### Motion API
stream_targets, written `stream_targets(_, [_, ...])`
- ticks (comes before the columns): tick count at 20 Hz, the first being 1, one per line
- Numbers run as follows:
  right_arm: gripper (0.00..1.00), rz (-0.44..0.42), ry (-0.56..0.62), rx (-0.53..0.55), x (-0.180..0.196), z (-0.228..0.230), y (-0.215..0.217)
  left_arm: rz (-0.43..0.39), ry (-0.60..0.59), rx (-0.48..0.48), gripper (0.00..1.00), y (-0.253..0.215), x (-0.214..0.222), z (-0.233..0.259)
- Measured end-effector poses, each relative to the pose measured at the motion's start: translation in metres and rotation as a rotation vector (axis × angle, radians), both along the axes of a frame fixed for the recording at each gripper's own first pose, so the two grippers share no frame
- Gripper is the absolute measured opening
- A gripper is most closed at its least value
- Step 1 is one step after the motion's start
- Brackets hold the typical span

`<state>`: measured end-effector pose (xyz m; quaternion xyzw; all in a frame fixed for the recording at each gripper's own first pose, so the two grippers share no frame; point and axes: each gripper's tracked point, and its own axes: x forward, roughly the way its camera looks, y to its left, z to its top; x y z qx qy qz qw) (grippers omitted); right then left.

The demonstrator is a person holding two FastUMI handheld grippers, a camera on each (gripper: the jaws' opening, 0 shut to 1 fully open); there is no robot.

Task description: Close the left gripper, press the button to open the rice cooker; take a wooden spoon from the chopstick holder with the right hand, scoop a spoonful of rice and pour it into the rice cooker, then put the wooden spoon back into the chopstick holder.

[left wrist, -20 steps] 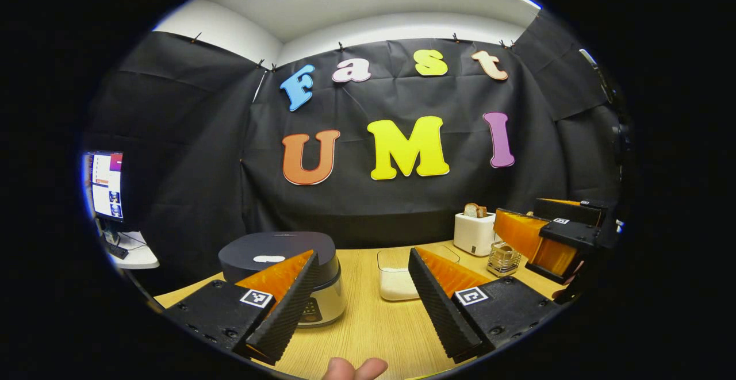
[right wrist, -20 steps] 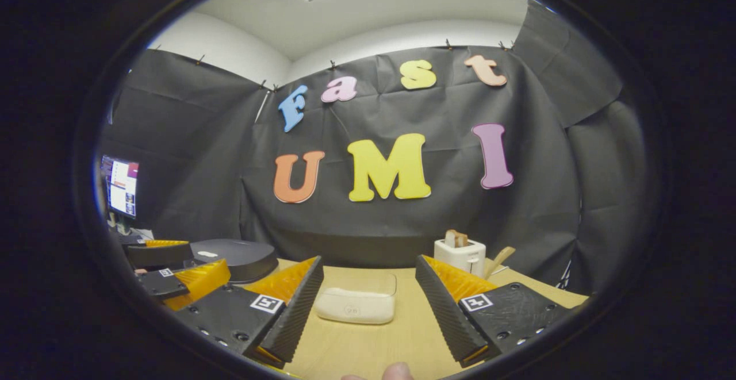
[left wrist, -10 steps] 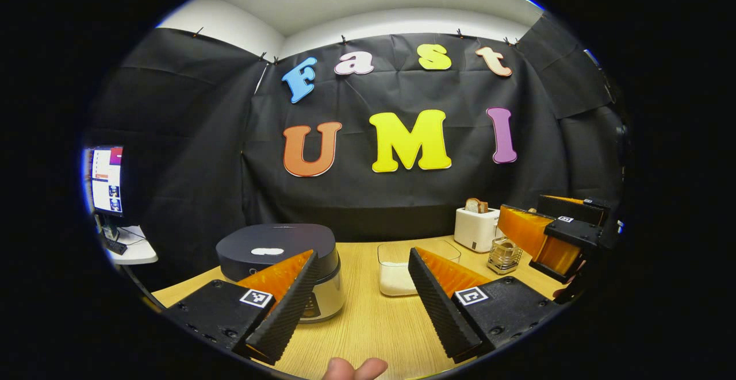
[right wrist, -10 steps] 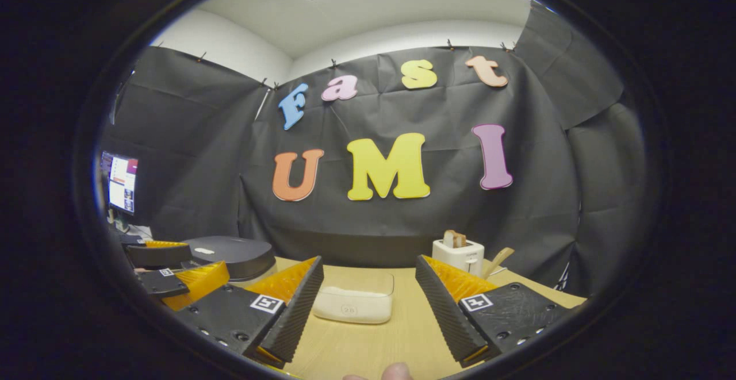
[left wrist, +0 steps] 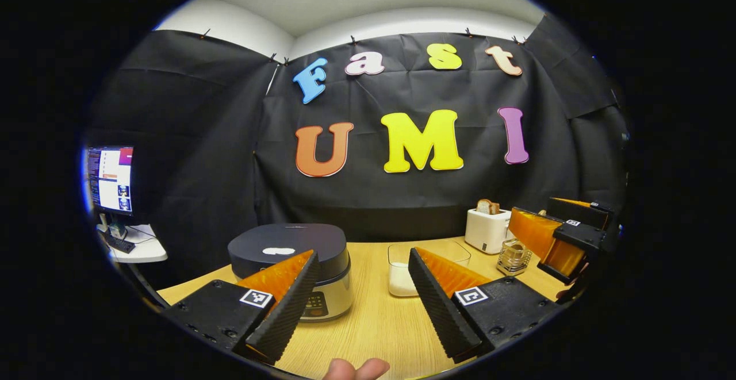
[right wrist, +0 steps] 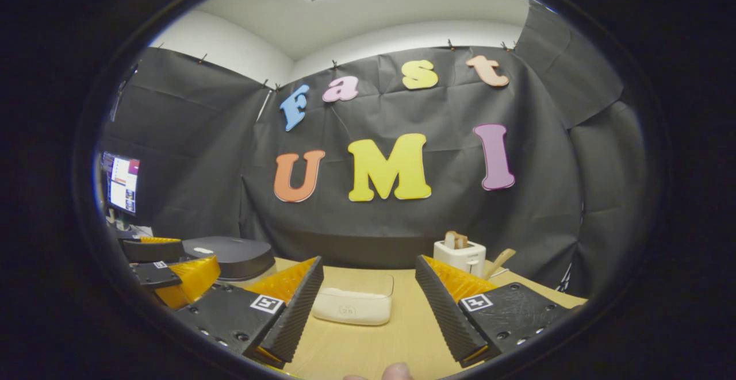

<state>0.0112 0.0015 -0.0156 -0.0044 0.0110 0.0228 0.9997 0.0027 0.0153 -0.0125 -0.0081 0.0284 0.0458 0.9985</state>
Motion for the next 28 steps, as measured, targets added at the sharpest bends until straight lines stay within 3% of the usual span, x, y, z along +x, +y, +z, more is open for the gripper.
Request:
stream_targets(6, [0.95,0.023,0.005,0.026,-0.004,-0.002,-0.012,0.063,0.027,0.007,0.99,0.017,0.003,-0.007])
stream_targets(12, [0.95,0.048,0.028,0.022,-0.006,-0.016,-0.037,0.124,0.088,0.097,0.99,0.054,0.008,0.01])
stream_targets(14, [0.92,0.045,0.029,0.026,-0.006,-0.019,-0.045,0.116,0.127,0.081,0.99,0.063,0.012,0.009])
stream_targets(15, [0.96,0.044,0.03,0.028,-0.004,-0.019,-0.048,0.11,0.149,0.058,0.99,0.067,0.015,0.007])
stream_targets(18, [0.95,0.043,0.028,0.023,-0.003,-0.024,-0.059,0.087,0.234,-0.026,1.0,0.078,0.027,0.002])
stream_targets(23, [0.96,0.037,0.01,0.006,0.002,-0.028,-0.074,0.125,0.399,-0.078,0.71,0.108,0.054,-0.008])
stream_targets(28, [0.92,0.007,0.003,-0.014,0.006,-0.033,-0.092,0.094,0.571,-0.183,0.47,0.113,0.077,-0.036])
